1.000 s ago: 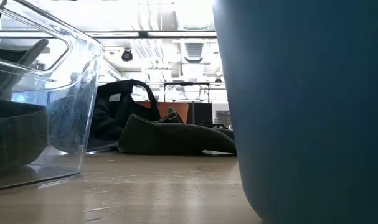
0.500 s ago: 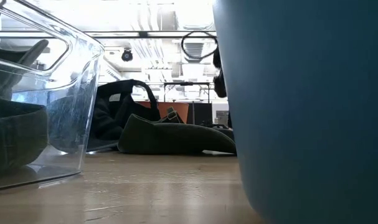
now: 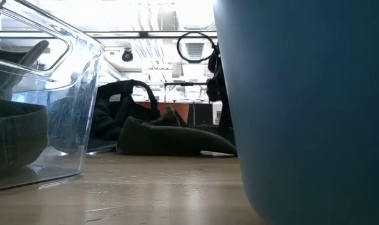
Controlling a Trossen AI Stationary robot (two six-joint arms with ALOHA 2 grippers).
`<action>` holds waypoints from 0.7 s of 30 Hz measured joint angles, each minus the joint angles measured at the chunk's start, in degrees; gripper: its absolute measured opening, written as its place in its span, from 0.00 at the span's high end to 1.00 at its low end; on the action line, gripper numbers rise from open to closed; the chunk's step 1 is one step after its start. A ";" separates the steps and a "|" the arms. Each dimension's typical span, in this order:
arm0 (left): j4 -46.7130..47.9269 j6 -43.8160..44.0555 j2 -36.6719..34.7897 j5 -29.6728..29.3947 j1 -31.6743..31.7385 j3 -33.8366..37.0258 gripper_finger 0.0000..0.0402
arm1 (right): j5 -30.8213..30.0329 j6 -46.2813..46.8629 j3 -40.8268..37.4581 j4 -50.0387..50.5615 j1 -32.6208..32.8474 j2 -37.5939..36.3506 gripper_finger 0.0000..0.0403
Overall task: Pick & Place hat
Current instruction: Put the gray cap into the transparent bin
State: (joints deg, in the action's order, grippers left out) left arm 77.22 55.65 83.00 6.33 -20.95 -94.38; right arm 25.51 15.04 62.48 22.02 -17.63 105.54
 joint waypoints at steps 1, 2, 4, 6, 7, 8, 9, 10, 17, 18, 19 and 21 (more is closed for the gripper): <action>0.17 -0.03 0.00 0.00 0.00 0.01 0.54 | 0.27 -0.43 0.00 0.04 0.00 -0.59 0.63; 0.37 -0.03 0.00 0.00 0.00 0.01 0.54 | 0.35 -0.94 0.02 0.06 0.00 -1.30 0.69; 0.71 -0.06 0.00 -0.02 0.00 0.01 0.54 | 0.32 -2.67 0.15 0.95 -0.02 -2.99 0.82; 1.00 -0.44 0.00 -0.28 0.00 0.01 0.54 | -0.37 -3.93 0.13 2.64 -0.11 -5.21 0.93; 0.97 -0.70 0.00 -0.66 0.00 0.02 0.54 | -0.94 -4.35 0.15 3.44 -0.26 -6.66 0.95; 1.00 -1.12 0.00 -1.07 0.00 0.03 0.54 | -1.33 -4.58 0.30 5.12 -0.35 -8.18 0.96; 0.96 -1.62 0.00 -1.81 0.00 0.03 0.54 | -1.74 -4.90 0.89 7.28 -0.38 -9.83 0.96; 0.85 -2.13 0.00 -2.93 0.00 0.03 0.54 | -3.13 -5.66 1.79 9.61 -0.39 -11.46 0.96; -1.15 -6.98 0.00 -7.42 2.41 0.06 0.54 | -16.64 -16.89 13.31 29.87 4.48 -20.08 0.97; -2.73 -8.28 0.00 -8.39 3.15 0.06 0.54 | -17.22 -17.73 15.59 32.20 5.21 -20.44 0.97; -4.88 -9.82 0.00 -9.52 3.96 0.06 0.54 | -17.50 -18.48 17.74 34.44 6.06 -20.48 0.97; -10.36 -13.51 0.00 -12.27 5.54 0.06 0.54 | -18.13 -19.76 21.92 38.95 7.72 -19.94 0.97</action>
State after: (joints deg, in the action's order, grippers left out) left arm 66.86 42.14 83.00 -5.94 -15.41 -94.32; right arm 7.38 -4.72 84.40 60.97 -9.91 85.61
